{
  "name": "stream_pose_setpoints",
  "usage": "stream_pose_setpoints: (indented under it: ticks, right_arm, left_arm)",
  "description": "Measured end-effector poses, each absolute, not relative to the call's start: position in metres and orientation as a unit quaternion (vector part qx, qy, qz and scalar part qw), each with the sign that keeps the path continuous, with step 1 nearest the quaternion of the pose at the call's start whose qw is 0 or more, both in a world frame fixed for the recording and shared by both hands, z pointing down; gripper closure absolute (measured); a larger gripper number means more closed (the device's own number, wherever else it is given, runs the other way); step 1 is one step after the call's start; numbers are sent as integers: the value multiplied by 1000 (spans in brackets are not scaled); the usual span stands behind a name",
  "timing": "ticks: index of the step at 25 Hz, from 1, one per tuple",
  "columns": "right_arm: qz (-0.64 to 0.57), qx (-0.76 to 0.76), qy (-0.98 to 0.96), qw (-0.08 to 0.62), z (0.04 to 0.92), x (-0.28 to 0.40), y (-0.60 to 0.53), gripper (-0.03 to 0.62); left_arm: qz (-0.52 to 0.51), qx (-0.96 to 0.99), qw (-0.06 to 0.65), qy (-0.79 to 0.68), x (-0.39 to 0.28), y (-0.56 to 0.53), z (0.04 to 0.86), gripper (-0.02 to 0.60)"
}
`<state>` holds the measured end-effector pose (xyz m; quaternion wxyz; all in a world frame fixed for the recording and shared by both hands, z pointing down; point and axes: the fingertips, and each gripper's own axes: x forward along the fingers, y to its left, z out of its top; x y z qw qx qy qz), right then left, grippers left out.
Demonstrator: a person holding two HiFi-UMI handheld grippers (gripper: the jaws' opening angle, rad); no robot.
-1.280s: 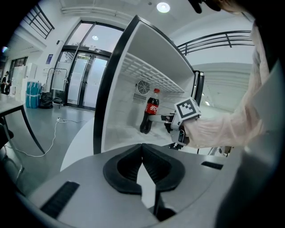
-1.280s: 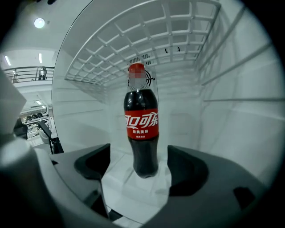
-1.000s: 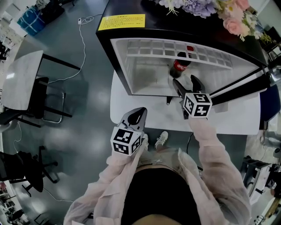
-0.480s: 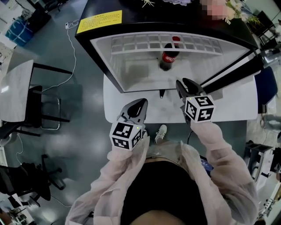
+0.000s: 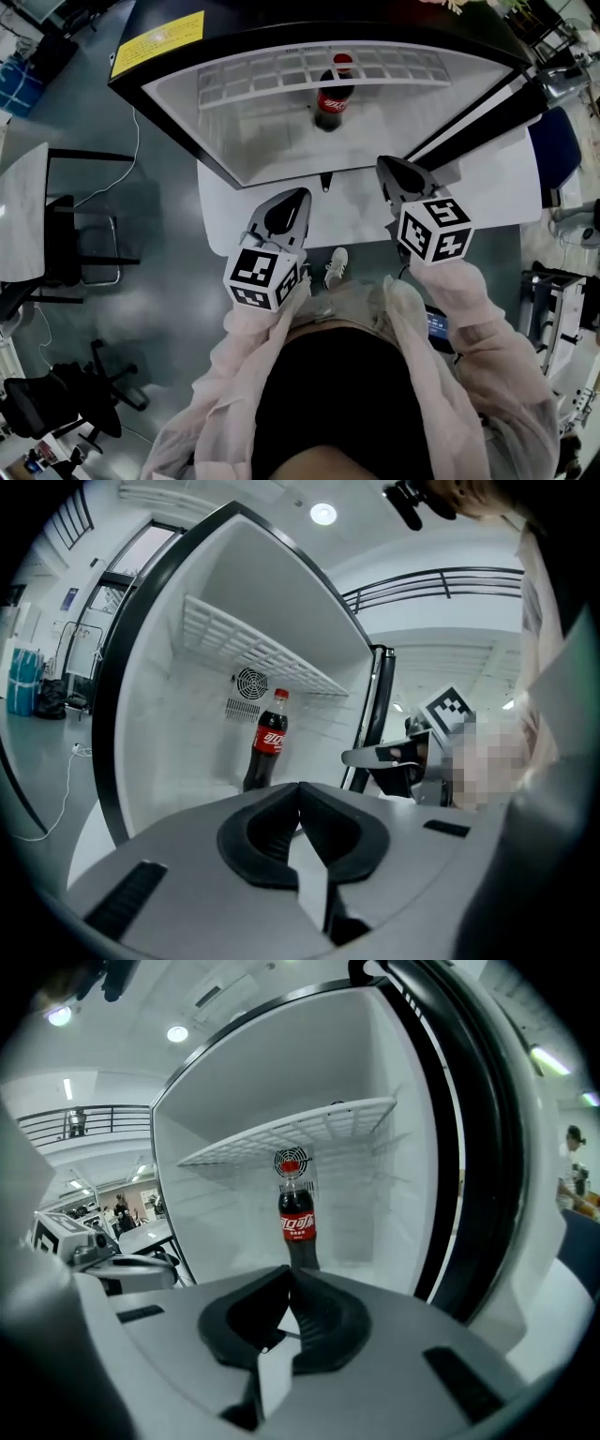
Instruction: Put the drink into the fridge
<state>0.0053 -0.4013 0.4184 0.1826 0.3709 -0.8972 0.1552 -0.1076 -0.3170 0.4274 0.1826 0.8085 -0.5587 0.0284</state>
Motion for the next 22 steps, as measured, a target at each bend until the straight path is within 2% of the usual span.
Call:
stream_pose_setpoints:
  ticks: [22]
  right_arm:
    - [87, 384, -902, 178, 396, 31, -381, 585]
  left_arm:
    - [24, 825, 171, -537, -84, -321, 426, 571]
